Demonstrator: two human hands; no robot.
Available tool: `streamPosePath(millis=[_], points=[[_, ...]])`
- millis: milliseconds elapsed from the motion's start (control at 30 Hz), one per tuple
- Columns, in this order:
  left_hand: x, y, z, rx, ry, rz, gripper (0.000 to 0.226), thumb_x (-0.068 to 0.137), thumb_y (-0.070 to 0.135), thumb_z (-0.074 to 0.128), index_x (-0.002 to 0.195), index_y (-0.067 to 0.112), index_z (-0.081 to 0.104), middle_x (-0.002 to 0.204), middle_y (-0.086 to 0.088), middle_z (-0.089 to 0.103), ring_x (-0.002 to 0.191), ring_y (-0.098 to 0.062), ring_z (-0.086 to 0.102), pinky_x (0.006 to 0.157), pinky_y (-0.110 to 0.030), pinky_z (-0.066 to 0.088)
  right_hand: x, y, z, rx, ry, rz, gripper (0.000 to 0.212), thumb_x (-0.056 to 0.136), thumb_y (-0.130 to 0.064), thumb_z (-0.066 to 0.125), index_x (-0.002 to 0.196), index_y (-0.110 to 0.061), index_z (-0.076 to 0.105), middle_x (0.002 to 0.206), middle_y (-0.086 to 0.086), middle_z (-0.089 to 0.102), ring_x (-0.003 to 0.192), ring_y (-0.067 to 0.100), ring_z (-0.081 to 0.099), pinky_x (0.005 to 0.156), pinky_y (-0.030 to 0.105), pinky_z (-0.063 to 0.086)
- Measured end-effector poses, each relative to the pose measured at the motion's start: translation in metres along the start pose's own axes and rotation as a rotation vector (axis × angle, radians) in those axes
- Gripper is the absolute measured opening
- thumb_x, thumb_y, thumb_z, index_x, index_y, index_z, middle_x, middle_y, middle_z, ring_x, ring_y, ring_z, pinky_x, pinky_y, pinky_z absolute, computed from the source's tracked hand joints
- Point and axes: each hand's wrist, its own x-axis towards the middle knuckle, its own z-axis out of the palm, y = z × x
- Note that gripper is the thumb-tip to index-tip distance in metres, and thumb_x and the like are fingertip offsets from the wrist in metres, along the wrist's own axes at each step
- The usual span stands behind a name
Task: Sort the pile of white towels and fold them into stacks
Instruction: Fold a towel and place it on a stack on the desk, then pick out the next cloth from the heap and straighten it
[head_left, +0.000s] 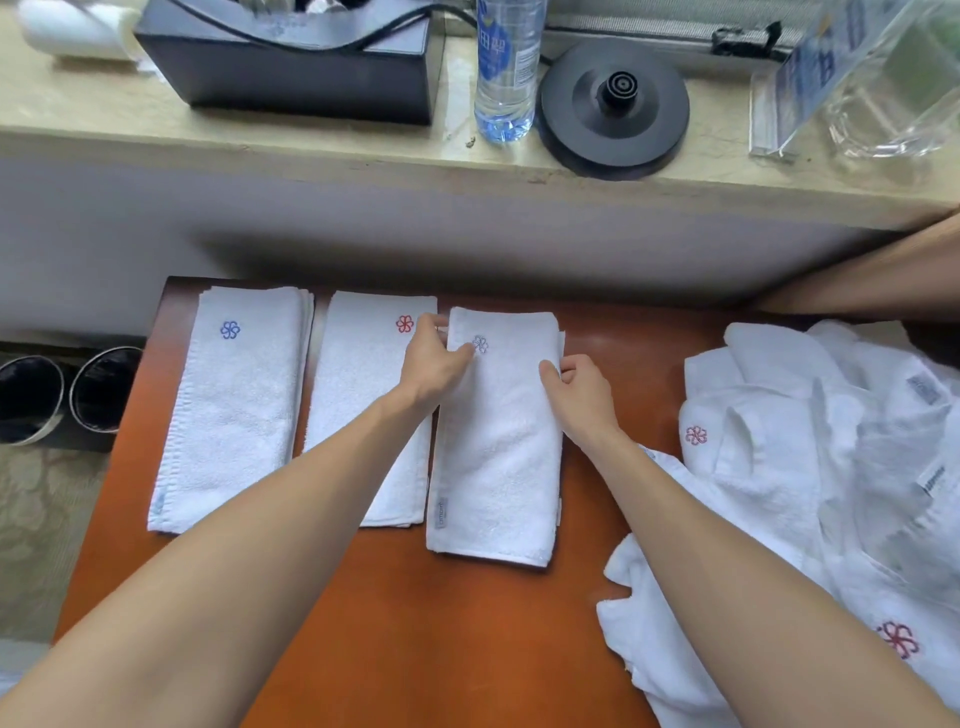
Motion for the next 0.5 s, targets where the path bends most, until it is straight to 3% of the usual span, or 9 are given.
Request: streamPosePath(millis=[100, 167, 300, 400, 500], points=[[0.011, 0.000, 0.003, -0.016, 0.011, 0.035, 0.035, 0.093, 0.015, 0.068, 0.118, 0.027, 0.047, 0.106, 0.011, 0.065, 0.088, -0.003, 0.065, 0.062, -0.014, 0.048, 0.010, 0.000, 0.000, -0.061, 0.019, -0.025, 0.024, 0.107, -0.037, 0.051, 0.106, -0.013, 0.056, 0.088, -0.003, 0.061, 0.077, 0.012, 0.057, 0.063, 0.028, 0.045], [0.014, 0.000, 0.008, -0.027, 0.032, 0.049, 0.030, 0.092, 0.015, 0.069, 0.114, 0.029, 0.054, 0.105, 0.013, 0.070, 0.090, -0.004, 0.069, 0.071, -0.023, 0.056, 0.014, 0.003, -0.002, -0.106, 0.020, -0.033, 0.024, 0.108, -0.036, 0.048, 0.106, -0.013, 0.052, 0.087, -0.004, 0.058, 0.075, 0.011, 0.055, 0.061, 0.028, 0.042], [0.013, -0.005, 0.013, -0.018, 0.073, 0.057, 0.021, 0.091, 0.020, 0.069, 0.107, 0.030, 0.061, 0.098, 0.014, 0.073, 0.091, -0.011, 0.073, 0.084, -0.039, 0.062, 0.016, 0.008, 0.002, -0.106, 0.028, -0.026, 0.023, 0.109, -0.034, 0.047, 0.106, -0.012, 0.051, 0.089, -0.003, 0.059, 0.080, 0.015, 0.059, 0.070, 0.034, 0.050], [0.016, -0.009, 0.011, -0.010, 0.090, 0.070, 0.024, 0.095, 0.024, 0.067, 0.118, 0.027, 0.060, 0.109, 0.010, 0.071, 0.099, -0.012, 0.070, 0.088, -0.036, 0.060, 0.018, 0.005, 0.008, -0.075, 0.035, -0.045, 0.020, 0.108, -0.034, 0.050, 0.105, -0.014, 0.052, 0.088, -0.004, 0.059, 0.076, 0.012, 0.057, 0.062, 0.024, 0.045], [0.023, -0.002, 0.013, -0.056, 0.070, 0.107, 0.037, 0.097, 0.014, 0.064, 0.133, 0.020, 0.056, 0.115, 0.008, 0.068, 0.107, -0.015, 0.069, 0.089, -0.031, 0.059, 0.029, -0.002, 0.004, -0.049, 0.039, -0.069, 0.018, 0.106, -0.033, 0.054, 0.107, -0.015, 0.052, 0.090, -0.004, 0.060, 0.076, 0.010, 0.058, 0.061, 0.021, 0.043]])
